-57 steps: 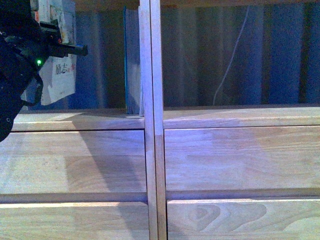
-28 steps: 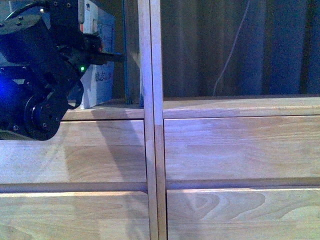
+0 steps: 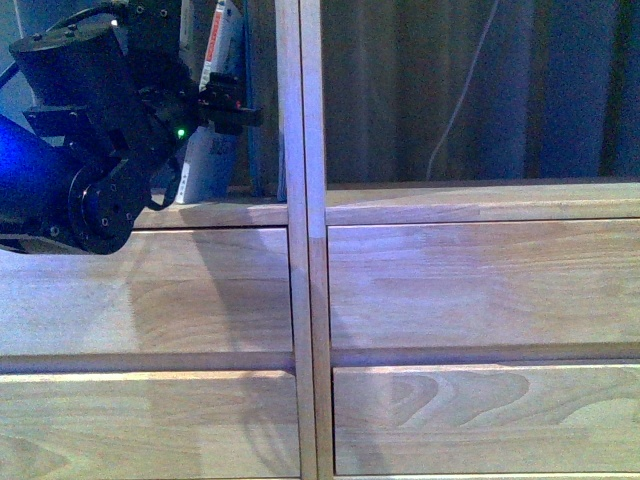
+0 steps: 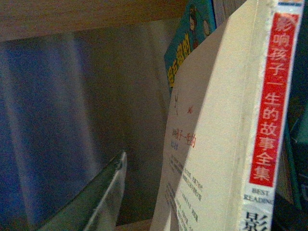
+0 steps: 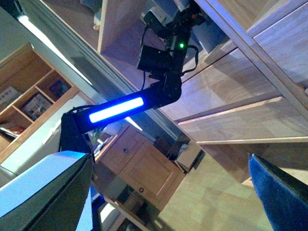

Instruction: Organize books on shelf

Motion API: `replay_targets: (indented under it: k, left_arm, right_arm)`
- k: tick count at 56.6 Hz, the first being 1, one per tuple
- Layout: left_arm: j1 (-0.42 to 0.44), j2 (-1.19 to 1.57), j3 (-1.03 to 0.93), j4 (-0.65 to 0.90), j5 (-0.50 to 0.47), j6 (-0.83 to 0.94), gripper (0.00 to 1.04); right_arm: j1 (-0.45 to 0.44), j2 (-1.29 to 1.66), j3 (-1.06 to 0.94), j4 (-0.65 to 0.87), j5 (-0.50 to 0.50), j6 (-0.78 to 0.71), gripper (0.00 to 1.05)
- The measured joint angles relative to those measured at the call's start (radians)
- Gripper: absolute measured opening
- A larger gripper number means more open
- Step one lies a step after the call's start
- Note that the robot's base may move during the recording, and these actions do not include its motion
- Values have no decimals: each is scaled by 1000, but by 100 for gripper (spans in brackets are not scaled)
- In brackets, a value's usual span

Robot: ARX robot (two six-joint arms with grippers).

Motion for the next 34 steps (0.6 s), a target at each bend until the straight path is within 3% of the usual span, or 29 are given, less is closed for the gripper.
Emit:
replay_targets:
  k: [12, 27, 34]
  left_arm:
    - [18, -43, -31, -1, -1, -12, 99]
    - [32, -79, -65, 2, 4, -23, 97]
    - [34, -95, -93, 9, 16, -29, 97]
  right_arm:
    - [23, -76, 2, -135, 25, -106, 98]
    - [145, -275, 50, -628, 164, -622, 98]
    - [183, -304, 58, -724, 215, -809, 98]
